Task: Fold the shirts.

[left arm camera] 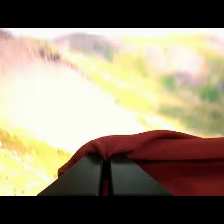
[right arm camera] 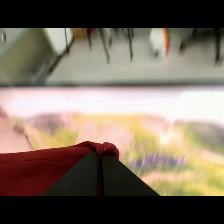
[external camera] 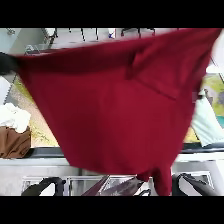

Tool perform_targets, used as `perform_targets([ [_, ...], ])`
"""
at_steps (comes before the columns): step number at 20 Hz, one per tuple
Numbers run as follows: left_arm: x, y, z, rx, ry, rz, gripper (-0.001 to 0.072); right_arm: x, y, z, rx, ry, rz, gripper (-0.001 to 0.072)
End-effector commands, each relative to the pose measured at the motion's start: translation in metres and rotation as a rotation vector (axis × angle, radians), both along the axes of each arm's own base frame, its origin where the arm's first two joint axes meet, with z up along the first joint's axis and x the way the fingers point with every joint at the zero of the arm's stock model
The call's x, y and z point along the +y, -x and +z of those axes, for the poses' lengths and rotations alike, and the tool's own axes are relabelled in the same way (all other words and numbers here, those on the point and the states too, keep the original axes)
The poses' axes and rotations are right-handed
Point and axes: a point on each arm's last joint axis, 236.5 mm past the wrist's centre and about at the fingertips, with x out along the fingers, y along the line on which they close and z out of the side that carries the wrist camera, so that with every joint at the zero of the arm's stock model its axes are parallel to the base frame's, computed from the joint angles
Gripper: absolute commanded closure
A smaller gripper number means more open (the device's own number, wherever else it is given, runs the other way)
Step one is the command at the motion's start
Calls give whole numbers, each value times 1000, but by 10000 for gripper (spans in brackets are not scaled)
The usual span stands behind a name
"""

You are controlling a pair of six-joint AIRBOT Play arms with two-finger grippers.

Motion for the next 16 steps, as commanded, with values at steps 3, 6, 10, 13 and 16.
perform_targets([
  [3,4,-70,-215,369,23,-5,693,-16,-85,-256,406,-162,-134,695],
  [6,5,-94,-280,483,33,-11,693,-29,-109,-321,475,-237,-215,695],
  [10,0,-139,-300,457,42,-8,693,-51,-131,-350,455,-231,-296,695],
  [13,-2,-161,-292,432,40,-23,693,-60,-142,-340,410,-219,-317,695],
  [16,-7,-153,-289,475,35,-52,693,-56,-125,-350,482,-170,-249,695],
])
